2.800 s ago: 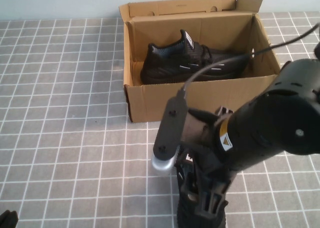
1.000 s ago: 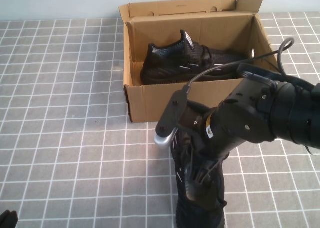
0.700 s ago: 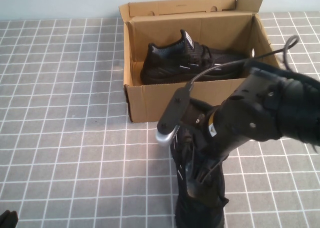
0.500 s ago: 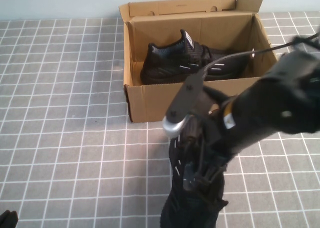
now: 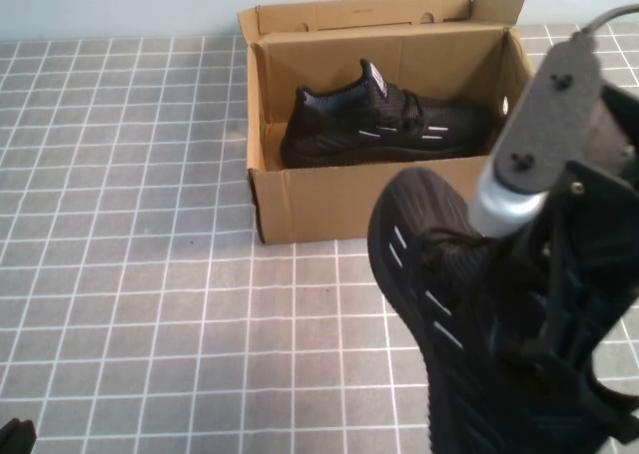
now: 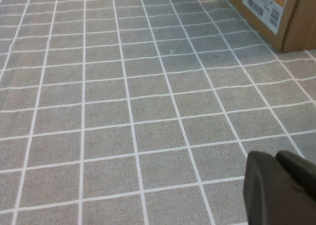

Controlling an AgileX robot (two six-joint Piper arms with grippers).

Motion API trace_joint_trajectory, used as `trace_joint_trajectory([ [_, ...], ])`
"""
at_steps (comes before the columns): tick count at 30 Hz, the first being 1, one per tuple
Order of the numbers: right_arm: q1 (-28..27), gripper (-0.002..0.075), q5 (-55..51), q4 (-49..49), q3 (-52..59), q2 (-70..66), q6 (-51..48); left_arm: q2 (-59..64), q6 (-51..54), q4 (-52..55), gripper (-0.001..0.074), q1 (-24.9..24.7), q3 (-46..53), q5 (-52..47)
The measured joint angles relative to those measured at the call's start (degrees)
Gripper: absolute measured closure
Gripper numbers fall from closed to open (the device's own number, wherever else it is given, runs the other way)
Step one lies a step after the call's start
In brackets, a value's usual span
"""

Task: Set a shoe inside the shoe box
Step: Pick up the shoe from the table

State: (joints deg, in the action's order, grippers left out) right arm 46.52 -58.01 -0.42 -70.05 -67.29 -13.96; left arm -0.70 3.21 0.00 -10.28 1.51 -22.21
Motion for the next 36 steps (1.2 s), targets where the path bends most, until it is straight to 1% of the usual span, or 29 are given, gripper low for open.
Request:
trace_joint_trajectory([
  [5, 0.00, 0.0732, -1.84, 1.83, 0.00, 1.23, 0.00, 0.00, 0.00, 0.00, 0.0736, 0.00, 0.00, 0.00],
  [16, 0.00, 0.0732, -2.25, 4.78, 0.00, 1.23, 0.00, 0.00, 0.12, 0.78, 0.0736, 0.00, 0.00, 0.79],
  [18, 0.00, 0.0732, -2.60, 5.67, 0.00, 1.23, 0.00, 0.00, -0.42, -3.47, 0.0736, 0.00, 0.00, 3.20],
  [22, 0.00, 0.0732, -2.70, 6.42, 0.00, 1.23, 0.00, 0.00, -3.21, -19.44, 0.0736, 0.00, 0.00, 8.37],
  [24, 0.00, 0.0732, -2.82, 6.50, 0.00, 1.23, 0.00, 0.00, -3.21, -24.96, 0.0736, 0.00, 0.00, 10.89],
  [31, 0.00, 0.0732, -2.60, 6.50, 0.00, 1.23, 1.20, 0.00, -5.15, -34.27, 0.0736, 0.00, 0.00, 19.21],
  [34, 0.00, 0.0732, -2.41, 6.23, 0.00, 0.39, 2.37, 0.00, -5.35, -35.19, 0.0736, 0.00, -1.90, 15.82],
  [36, 0.00, 0.0732, -2.41, 5.68, 0.00, -0.68, 3.50, 0.44, -4.34, -34.78, 0.0736, 0.00, -5.66, 10.37],
])
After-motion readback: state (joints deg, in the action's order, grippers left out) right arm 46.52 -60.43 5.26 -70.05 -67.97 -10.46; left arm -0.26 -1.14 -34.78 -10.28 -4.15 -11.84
